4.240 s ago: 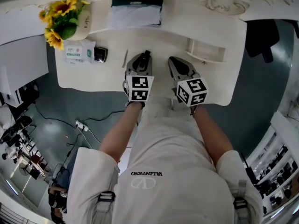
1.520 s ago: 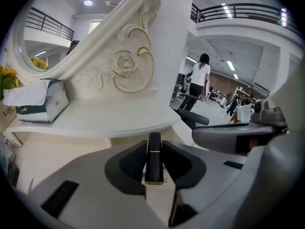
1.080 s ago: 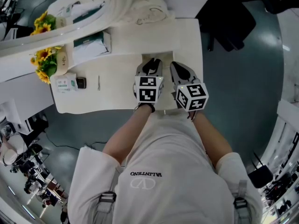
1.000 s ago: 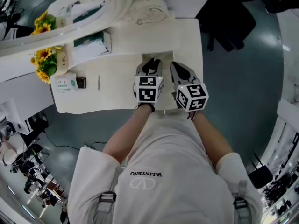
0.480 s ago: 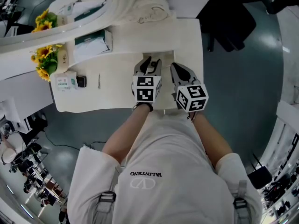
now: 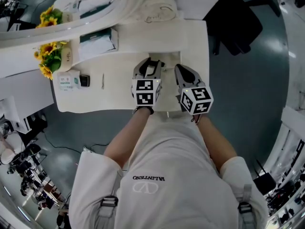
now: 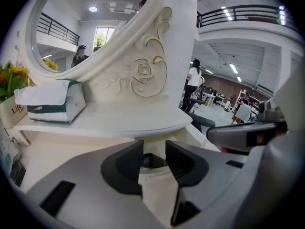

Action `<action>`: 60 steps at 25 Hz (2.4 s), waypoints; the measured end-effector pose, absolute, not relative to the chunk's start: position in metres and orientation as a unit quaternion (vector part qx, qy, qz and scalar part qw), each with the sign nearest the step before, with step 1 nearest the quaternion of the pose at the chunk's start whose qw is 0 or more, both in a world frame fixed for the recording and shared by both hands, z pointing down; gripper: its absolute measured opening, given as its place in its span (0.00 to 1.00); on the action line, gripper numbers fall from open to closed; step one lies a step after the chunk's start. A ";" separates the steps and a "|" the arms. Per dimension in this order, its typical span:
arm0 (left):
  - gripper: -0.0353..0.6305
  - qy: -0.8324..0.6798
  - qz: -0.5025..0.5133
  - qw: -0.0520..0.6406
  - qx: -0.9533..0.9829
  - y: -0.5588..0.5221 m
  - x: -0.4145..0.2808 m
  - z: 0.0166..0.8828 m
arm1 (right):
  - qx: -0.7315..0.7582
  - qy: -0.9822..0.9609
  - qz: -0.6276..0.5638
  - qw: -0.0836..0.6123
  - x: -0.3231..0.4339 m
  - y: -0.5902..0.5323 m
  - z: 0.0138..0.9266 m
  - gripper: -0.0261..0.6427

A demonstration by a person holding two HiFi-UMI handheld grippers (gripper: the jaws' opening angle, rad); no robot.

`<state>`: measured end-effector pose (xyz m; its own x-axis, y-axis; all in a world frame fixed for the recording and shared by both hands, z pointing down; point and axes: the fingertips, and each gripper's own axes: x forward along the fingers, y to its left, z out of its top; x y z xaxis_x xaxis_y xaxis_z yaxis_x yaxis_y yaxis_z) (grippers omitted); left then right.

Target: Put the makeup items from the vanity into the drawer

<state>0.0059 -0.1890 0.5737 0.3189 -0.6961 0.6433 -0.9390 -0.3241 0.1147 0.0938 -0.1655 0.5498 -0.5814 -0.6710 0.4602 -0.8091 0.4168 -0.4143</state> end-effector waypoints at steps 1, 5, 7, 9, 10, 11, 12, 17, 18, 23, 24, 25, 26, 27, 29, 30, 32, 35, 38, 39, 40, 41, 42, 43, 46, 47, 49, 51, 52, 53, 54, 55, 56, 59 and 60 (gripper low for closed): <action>0.27 -0.529 0.248 0.242 0.775 -0.189 0.004 0.572 | 0.443 -0.835 0.306 0.111 0.093 -0.165 0.549 0.06; 0.27 -0.529 0.233 0.232 0.783 -0.186 0.000 0.565 | 0.447 -0.837 0.299 0.107 0.091 -0.164 0.542 0.06; 0.26 -0.533 0.221 0.216 0.788 -0.184 -0.004 0.553 | 0.453 -0.836 0.293 0.100 0.091 -0.166 0.536 0.06; 0.22 -0.538 0.208 0.186 0.795 -0.182 -0.012 0.534 | 0.463 -0.835 0.285 0.087 0.093 -0.171 0.525 0.06; 0.19 -0.542 0.199 0.168 0.799 -0.181 -0.016 0.521 | 0.469 -0.834 0.280 0.078 0.095 -0.176 0.518 0.06; 0.15 -0.545 0.187 0.149 0.804 -0.180 -0.020 0.506 | 0.476 -0.833 0.273 0.068 0.097 -0.181 0.508 0.06; 0.11 -0.547 0.174 0.132 0.808 -0.179 -0.025 0.491 | 0.483 -0.833 0.264 0.057 0.100 -0.188 0.496 0.06; 0.06 -0.563 0.102 0.075 0.816 -0.176 -0.059 0.415 | 0.512 -0.837 0.191 -0.011 0.114 -0.222 0.410 0.06; 0.06 -0.569 0.089 0.065 0.815 -0.175 -0.068 0.399 | 0.517 -0.838 0.173 -0.024 0.116 -0.225 0.390 0.06; 0.06 -0.595 0.022 0.002 0.803 -0.175 -0.117 0.312 | 0.519 -0.849 0.069 -0.071 0.121 -0.222 0.297 0.06; 0.06 -0.599 0.011 -0.009 0.801 -0.173 -0.126 0.296 | 0.517 -0.851 0.050 -0.076 0.122 -0.219 0.282 0.06; 0.06 -0.603 -0.001 -0.019 0.798 -0.171 -0.134 0.281 | 0.516 -0.852 0.031 -0.079 0.123 -0.214 0.268 0.06; 0.06 -0.606 -0.011 -0.028 0.795 -0.168 -0.142 0.267 | 0.516 -0.853 0.016 -0.081 0.125 -0.210 0.255 0.06; 0.06 -0.608 -0.019 -0.036 0.793 -0.165 -0.149 0.254 | 0.515 -0.853 0.003 -0.083 0.126 -0.206 0.245 0.06; 0.06 -0.610 -0.033 -0.049 0.790 -0.159 -0.161 0.232 | 0.516 -0.852 -0.015 -0.087 0.129 -0.198 0.225 0.06; 0.06 -0.611 -0.039 -0.056 0.789 -0.155 -0.166 0.222 | 0.517 -0.851 -0.022 -0.090 0.131 -0.193 0.216 0.06; 0.06 -0.610 -0.045 -0.070 0.788 -0.148 -0.171 0.206 | 0.522 -0.847 -0.034 -0.096 0.138 -0.184 0.200 0.06; 0.06 -0.604 -0.056 -0.091 0.790 -0.140 -0.174 0.184 | 0.538 -0.836 -0.055 -0.095 0.150 -0.173 0.183 0.06; 0.06 -0.600 -0.071 -0.114 0.789 -0.138 -0.175 0.162 | 0.557 -0.823 -0.068 -0.093 0.163 -0.168 0.175 0.06; 0.06 -0.599 -0.074 -0.120 0.788 -0.137 -0.175 0.157 | 0.561 -0.820 -0.067 -0.095 0.168 -0.167 0.174 0.06; 0.06 -0.598 -0.075 -0.124 0.788 -0.137 -0.175 0.153 | 0.564 -0.817 -0.065 -0.098 0.172 -0.166 0.173 0.06; 0.06 -0.597 -0.075 -0.127 0.788 -0.137 -0.174 0.151 | 0.567 -0.815 -0.064 -0.100 0.176 -0.165 0.172 0.06; 0.06 -0.596 -0.076 -0.128 0.789 -0.136 -0.174 0.149 | 0.570 -0.813 -0.064 -0.100 0.180 -0.164 0.170 0.06; 0.06 -0.596 -0.076 -0.128 0.789 -0.135 -0.175 0.148 | 0.572 -0.811 -0.064 -0.101 0.183 -0.164 0.169 0.06; 0.06 -0.596 -0.075 -0.122 0.790 -0.135 -0.175 0.148 | 0.576 -0.808 -0.058 -0.107 0.191 -0.163 0.166 0.06; 0.06 -0.596 -0.076 -0.120 0.790 -0.135 -0.176 0.149 | 0.577 -0.808 -0.057 -0.106 0.193 -0.162 0.167 0.06; 0.06 -0.595 -0.075 -0.116 0.792 -0.135 -0.178 0.153 | 0.579 -0.807 -0.055 -0.102 0.197 -0.160 0.171 0.06; 0.06 -0.596 -0.071 -0.115 0.792 -0.135 -0.180 0.158 | 0.584 -0.804 -0.054 -0.095 0.201 -0.158 0.176 0.06; 0.06 -0.597 -0.069 -0.116 0.791 -0.135 -0.181 0.159 | 0.586 -0.803 -0.053 -0.093 0.204 -0.157 0.178 0.06; 0.06 -0.599 -0.067 -0.116 0.789 -0.134 -0.183 0.160 | 0.586 -0.803 -0.052 -0.093 0.205 -0.156 0.180 0.06; 0.06 -0.601 -0.065 -0.115 0.788 -0.133 -0.185 0.160 | 0.585 -0.804 -0.050 -0.094 0.206 -0.156 0.181 0.06; 0.06 -0.603 -0.063 -0.115 0.787 -0.132 -0.186 0.160 | 0.584 -0.805 -0.046 -0.096 0.207 -0.156 0.181 0.06; 0.06 -0.604 -0.062 -0.115 0.786 -0.131 -0.186 0.160 | 0.583 -0.806 -0.044 -0.097 0.207 -0.156 0.182 0.06; 0.06 -0.601 -0.061 -0.115 0.788 -0.131 -0.183 0.159 | 0.580 -0.808 -0.043 -0.094 0.206 -0.157 0.182 0.06; 0.06 -0.601 -0.061 -0.114 0.789 -0.131 -0.183 0.159 | 0.578 -0.809 -0.043 -0.093 0.203 -0.158 0.183 0.06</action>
